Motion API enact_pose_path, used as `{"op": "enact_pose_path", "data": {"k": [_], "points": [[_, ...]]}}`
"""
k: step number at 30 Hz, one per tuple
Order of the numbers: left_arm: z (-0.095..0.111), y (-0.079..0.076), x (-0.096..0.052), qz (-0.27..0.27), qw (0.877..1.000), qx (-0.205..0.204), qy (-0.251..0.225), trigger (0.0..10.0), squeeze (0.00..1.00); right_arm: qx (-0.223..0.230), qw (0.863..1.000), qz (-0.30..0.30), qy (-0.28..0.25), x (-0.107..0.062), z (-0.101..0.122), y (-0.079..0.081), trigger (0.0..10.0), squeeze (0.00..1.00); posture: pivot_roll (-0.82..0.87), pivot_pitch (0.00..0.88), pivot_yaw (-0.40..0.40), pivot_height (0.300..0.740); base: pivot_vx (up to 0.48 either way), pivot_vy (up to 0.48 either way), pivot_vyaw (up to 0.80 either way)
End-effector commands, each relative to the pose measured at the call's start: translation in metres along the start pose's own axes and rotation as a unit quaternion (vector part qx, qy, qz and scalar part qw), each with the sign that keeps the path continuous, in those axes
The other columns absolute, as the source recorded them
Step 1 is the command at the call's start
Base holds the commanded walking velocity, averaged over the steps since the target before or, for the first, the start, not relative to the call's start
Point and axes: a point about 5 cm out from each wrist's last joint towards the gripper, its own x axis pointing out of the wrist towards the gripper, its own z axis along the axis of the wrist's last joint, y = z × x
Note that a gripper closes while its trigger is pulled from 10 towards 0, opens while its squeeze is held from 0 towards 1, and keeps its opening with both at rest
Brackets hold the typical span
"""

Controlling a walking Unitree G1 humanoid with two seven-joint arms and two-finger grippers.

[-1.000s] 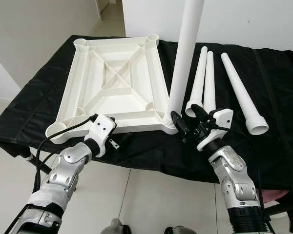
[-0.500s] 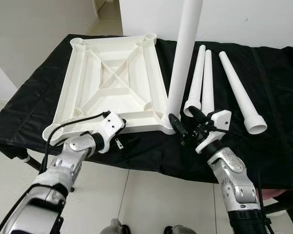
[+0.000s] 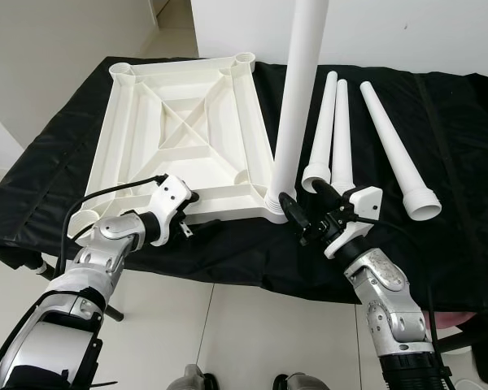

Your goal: Building children table

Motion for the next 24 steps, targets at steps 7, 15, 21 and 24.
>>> {"op": "enact_pose_path", "data": {"k": [7,15,21,24], "points": [[-0.017,0.008,-0.014,0.078,0.994,-0.077,-0.012,0.0,0.00,0.004,1.000,0.005,0.002,0.002,-0.001,0.003,10.0,0.00,-0.08,0.112,0.089,0.740,0.000,0.000,0.00],[-0.023,0.006,-0.014,0.100,0.990,-0.094,-0.019,0.0,0.00,0.002,1.000,0.007,0.002,0.003,-0.001,0.004,10.0,0.00,-0.08,0.114,0.086,0.740,0.000,0.000,0.00],[-0.026,0.005,-0.014,0.134,0.984,-0.110,-0.034,0.0,0.00,-0.003,1.000,0.005,0.002,0.003,0.000,0.003,10.0,0.00,-0.09,0.120,0.088,0.740,0.000,0.000,0.00],[-0.027,0.002,-0.012,0.143,0.983,-0.112,-0.036,0.0,0.00,-0.002,1.000,0.003,0.002,0.002,0.000,0.002,10.0,0.00,-0.09,0.120,0.088,0.740,0.000,0.000,0.00]]}}
